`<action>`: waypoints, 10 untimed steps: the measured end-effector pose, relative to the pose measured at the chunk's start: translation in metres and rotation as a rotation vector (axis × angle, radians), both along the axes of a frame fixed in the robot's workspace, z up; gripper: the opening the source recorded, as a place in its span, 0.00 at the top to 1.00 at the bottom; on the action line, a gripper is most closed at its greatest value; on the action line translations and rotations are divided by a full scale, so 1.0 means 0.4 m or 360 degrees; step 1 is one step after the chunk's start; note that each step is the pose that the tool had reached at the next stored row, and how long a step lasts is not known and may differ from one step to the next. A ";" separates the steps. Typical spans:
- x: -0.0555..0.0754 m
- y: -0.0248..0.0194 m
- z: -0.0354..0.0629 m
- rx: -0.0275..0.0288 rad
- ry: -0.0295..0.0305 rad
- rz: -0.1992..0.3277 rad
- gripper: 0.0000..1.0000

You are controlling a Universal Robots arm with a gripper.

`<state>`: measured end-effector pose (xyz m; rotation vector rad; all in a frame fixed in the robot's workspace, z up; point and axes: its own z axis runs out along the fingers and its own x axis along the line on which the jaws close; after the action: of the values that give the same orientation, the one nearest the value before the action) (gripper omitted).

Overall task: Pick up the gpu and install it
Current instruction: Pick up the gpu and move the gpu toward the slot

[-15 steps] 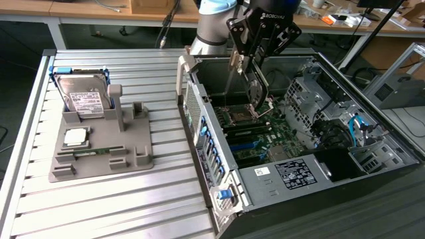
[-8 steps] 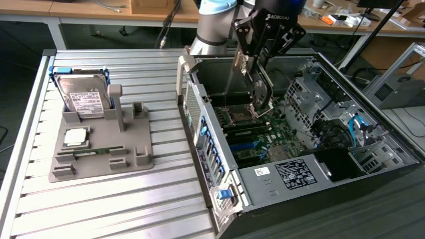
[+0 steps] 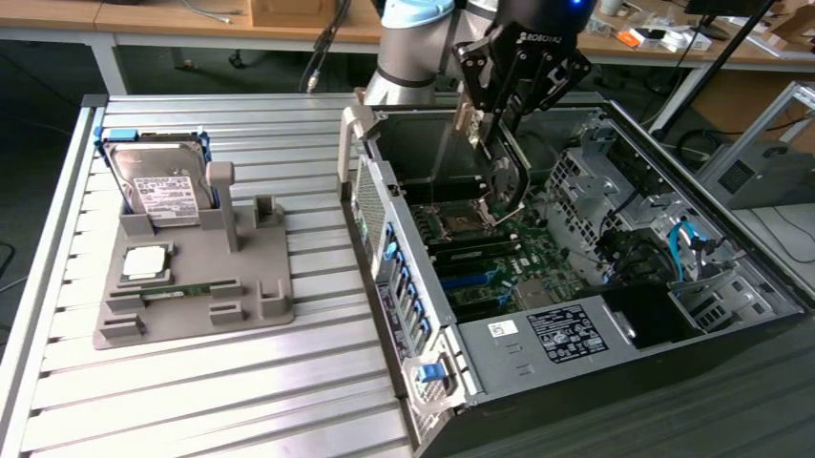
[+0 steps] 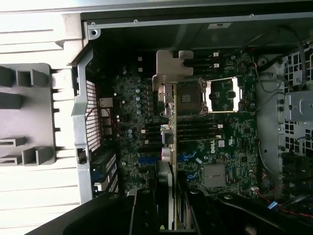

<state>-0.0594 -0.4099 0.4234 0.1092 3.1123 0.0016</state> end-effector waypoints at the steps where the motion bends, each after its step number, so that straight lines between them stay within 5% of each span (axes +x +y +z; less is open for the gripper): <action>1: 0.004 0.000 -0.001 -0.00014 -0.00001 0.0000 0.73; 10: 0.035 0.000 -0.009 -0.00119 -0.00001 0.0000 0.73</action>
<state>-0.0456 -0.4099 0.4198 0.1092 3.1120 -0.0101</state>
